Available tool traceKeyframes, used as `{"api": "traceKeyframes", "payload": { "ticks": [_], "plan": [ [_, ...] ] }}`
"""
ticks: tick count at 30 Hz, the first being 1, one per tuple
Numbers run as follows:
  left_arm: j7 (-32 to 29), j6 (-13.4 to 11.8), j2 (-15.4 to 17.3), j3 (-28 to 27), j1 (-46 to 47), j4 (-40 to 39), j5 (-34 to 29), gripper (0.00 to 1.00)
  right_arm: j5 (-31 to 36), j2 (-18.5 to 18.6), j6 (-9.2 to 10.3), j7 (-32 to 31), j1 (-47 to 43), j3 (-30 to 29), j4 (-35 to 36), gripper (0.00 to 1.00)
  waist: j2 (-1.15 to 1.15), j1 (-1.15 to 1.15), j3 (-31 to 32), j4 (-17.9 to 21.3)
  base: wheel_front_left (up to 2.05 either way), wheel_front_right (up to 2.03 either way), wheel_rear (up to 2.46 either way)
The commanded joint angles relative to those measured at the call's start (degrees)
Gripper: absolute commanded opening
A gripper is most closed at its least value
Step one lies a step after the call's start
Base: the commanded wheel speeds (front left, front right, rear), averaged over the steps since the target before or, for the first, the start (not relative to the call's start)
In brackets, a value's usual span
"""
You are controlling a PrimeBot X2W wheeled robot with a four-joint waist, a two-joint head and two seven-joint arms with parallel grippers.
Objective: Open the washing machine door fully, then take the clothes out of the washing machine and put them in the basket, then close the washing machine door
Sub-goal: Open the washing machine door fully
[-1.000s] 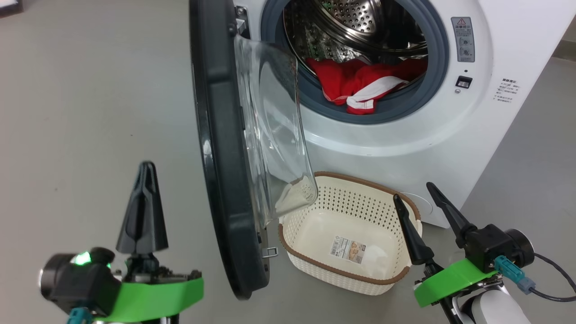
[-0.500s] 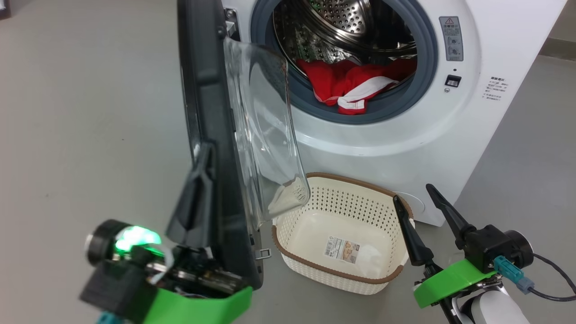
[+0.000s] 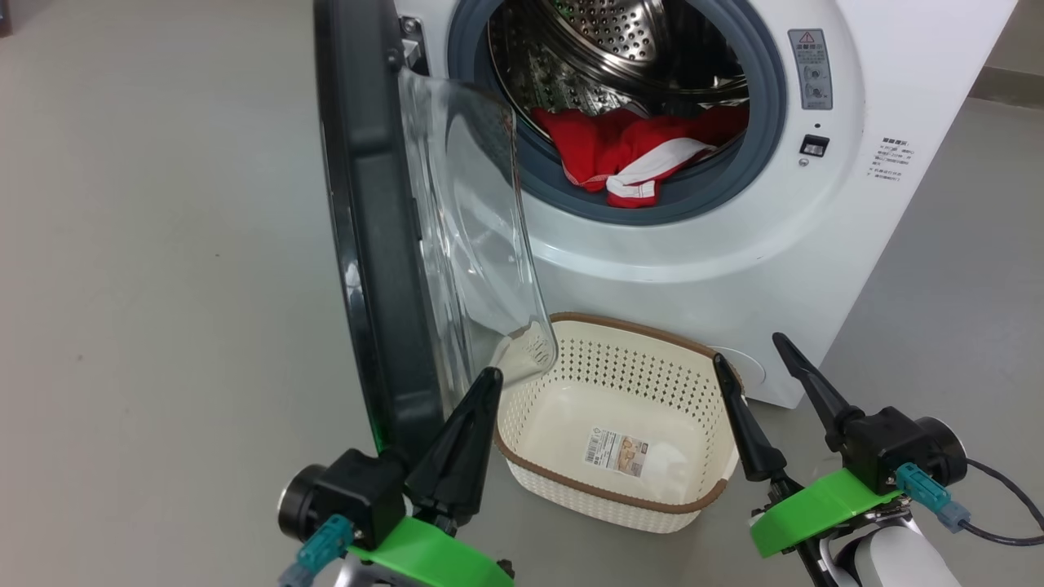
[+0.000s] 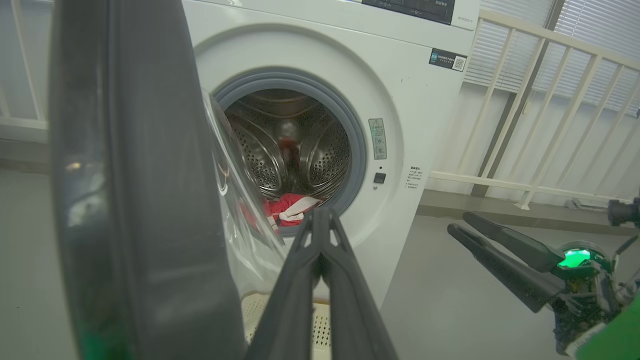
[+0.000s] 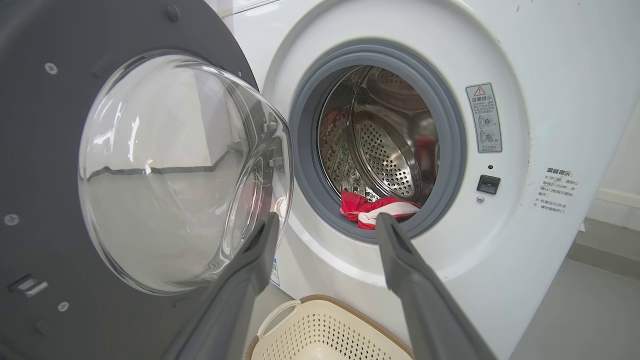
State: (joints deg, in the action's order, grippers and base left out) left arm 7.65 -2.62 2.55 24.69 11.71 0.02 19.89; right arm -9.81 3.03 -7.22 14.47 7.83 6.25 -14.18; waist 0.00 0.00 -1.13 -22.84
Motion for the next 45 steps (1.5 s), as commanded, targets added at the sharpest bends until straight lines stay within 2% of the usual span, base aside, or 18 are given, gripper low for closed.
{"api": "traceKeyframes", "payload": {
  "ticks": [1,10,28,39,45],
  "plan": [
    [-0.81,-0.82,0.32,-1.35,0.62,0.01,0.49,0.0,-0.65,-0.15,-0.26,0.52,1.22,1.3,1.46,1.0,0.0,0.0,-0.05,0.03,0.0,0.0,0.0],
    [-3.16,-3.74,0.76,-2.04,0.42,3.54,0.72,0.0,-0.46,-0.15,-0.26,0.52,0.92,1.05,1.51,1.0,0.0,0.0,-0.7,-0.72,0.0,0.0,0.0],
    [-3.7,-7.59,2.88,-6.04,0.01,2.28,1.52,0.0,-0.16,-0.15,-0.26,0.52,1.77,1.61,1.69,1.0,0.0,0.0,-2.66,-5.37,0.0,0.0,0.0],
    [-2.68,-11.87,5.68,-11.82,-0.65,2.47,1.89,0.0,0.08,-0.15,-0.26,0.52,2.24,2.8,2.45,1.0,0.0,0.0,-2.75,-6.46,0.0,0.0,0.0],
    [-1.44,-13.25,7.36,-15.59,-0.36,4.84,3.01,0.0,0.2,-0.15,-0.26,0.52,2.32,3.44,2.35,1.0,0.0,0.0,-2.64,-5.79,0.0,0.0,0.0]
  ]
}}
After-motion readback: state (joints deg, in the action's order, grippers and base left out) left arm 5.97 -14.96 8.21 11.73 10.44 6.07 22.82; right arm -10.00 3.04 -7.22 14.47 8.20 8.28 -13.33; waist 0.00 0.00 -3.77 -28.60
